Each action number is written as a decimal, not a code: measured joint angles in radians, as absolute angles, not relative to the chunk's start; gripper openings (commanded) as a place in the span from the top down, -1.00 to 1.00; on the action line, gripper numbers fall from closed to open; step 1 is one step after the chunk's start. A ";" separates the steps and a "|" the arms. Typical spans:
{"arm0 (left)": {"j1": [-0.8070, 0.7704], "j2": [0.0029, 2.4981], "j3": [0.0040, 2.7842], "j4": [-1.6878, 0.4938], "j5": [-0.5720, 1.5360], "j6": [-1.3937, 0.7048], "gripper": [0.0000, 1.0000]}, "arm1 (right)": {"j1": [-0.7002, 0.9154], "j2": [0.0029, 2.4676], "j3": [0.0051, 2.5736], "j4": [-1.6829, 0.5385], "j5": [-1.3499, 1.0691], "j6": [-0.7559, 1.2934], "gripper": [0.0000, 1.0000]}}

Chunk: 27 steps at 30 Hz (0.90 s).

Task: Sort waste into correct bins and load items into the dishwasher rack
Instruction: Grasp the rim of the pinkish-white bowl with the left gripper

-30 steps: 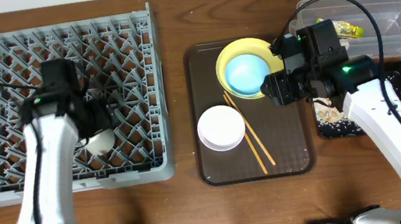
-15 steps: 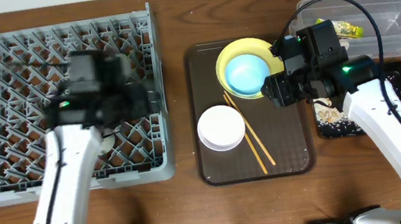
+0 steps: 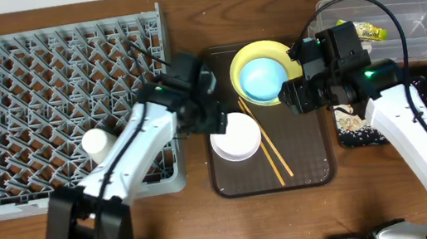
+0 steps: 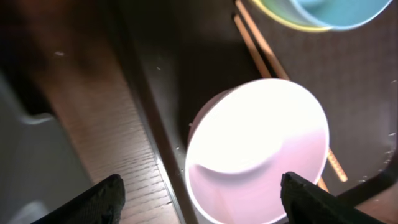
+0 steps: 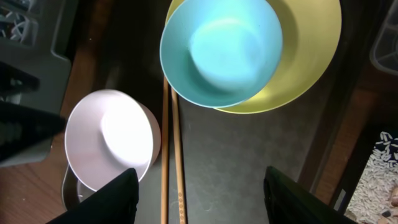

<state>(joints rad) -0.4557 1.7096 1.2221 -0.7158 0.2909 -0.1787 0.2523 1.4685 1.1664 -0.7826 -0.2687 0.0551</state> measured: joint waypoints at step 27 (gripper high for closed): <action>-0.848 1.811 1.222 -0.496 0.070 -0.187 -0.50 | 0.155 1.468 1.166 -0.871 0.015 0.311 -0.22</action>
